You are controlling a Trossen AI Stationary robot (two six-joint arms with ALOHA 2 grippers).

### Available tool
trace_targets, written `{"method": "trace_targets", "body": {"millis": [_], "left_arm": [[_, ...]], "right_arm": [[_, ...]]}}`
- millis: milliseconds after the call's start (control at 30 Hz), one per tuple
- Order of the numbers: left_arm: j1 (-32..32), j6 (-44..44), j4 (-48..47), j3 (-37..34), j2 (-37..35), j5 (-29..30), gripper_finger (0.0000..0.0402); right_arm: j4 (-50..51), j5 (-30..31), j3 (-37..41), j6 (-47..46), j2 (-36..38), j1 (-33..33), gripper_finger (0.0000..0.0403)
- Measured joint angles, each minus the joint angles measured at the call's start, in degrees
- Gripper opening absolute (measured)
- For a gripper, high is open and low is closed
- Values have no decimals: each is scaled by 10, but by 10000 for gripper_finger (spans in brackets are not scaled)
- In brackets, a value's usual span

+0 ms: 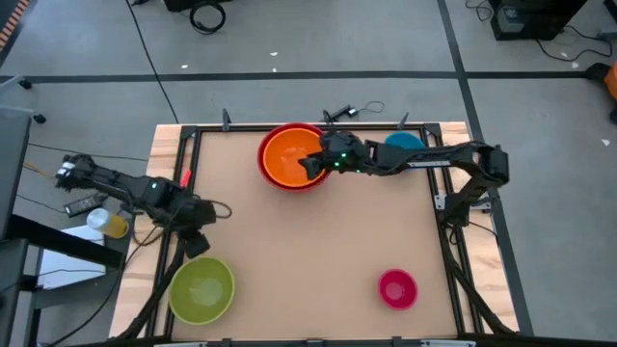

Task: Nest bowls inside each other
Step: Stack the green bowl on top of the orange bowl

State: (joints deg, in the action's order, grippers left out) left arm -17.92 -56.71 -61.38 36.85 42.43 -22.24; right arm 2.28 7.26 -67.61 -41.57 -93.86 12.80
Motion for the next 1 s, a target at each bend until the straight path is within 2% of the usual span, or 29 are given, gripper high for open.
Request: {"method": "trace_targets", "body": {"millis": [133,300,400,567,667,733,800,867,1000], "left_arm": [[-78,-83,64,6,6,5,150],[-167,-85,42,6,61,104,150],[-192,-82,39,6,102,123,150],[-223,-38,96,6,172,134,142],[-233,-29,90,6,218,146,114],[-230,-38,99,6,242,146,78],[-221,-46,118,8,251,133,33],[-204,-56,157,15,247,141,14],[-153,-57,133,56,229,248,11]], "right_arm": [[74,0,0,17,39,0,225],[131,6,0,48,70,-3,225],[146,7,1,56,79,-6,225],[146,7,1,57,77,-17,225],[143,6,1,55,71,-22,225],[137,6,1,48,69,-28,225],[129,6,1,36,70,-34,225],[119,0,1,20,70,-44,224],[76,-54,1,-15,66,-59,224]]}}
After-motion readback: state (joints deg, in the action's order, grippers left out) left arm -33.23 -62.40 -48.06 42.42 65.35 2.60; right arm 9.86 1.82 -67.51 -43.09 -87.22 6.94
